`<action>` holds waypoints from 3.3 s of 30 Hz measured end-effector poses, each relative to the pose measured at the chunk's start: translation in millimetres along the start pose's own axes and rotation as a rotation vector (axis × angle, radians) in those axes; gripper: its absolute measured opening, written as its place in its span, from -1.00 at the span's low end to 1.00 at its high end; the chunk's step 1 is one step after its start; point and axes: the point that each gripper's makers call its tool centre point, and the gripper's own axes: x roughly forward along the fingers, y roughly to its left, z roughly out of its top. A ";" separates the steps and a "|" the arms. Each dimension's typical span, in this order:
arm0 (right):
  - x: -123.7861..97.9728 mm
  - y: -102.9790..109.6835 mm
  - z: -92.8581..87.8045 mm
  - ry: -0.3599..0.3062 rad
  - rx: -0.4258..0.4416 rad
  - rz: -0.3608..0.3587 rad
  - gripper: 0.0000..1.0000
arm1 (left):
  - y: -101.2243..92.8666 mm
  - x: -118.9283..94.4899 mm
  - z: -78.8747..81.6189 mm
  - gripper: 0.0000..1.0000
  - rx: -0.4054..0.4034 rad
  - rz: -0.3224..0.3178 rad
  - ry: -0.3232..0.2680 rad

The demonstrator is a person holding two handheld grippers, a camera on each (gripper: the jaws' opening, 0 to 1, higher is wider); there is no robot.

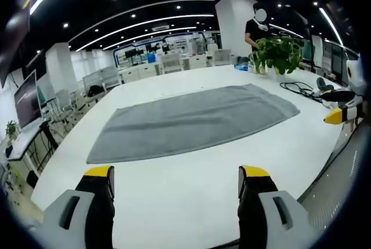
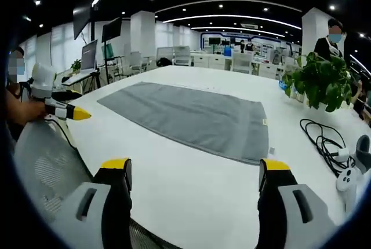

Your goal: Fold the towel on the table until its edges align and the towel forms a compact rectangular stack.

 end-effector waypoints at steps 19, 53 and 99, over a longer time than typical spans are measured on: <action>-1.3 3.0 3.0 -0.028 0.021 0.030 0.83 | -1.2 0.7 -5.7 0.87 0.015 0.009 0.030; -0.5 0.9 6.3 -0.048 0.073 0.029 0.89 | 3.5 -8.0 -2.3 0.96 -0.005 0.064 0.021; -1.9 3.4 5.3 -0.032 0.035 0.033 0.88 | 10.1 0.7 -6.1 0.90 -0.003 0.048 0.013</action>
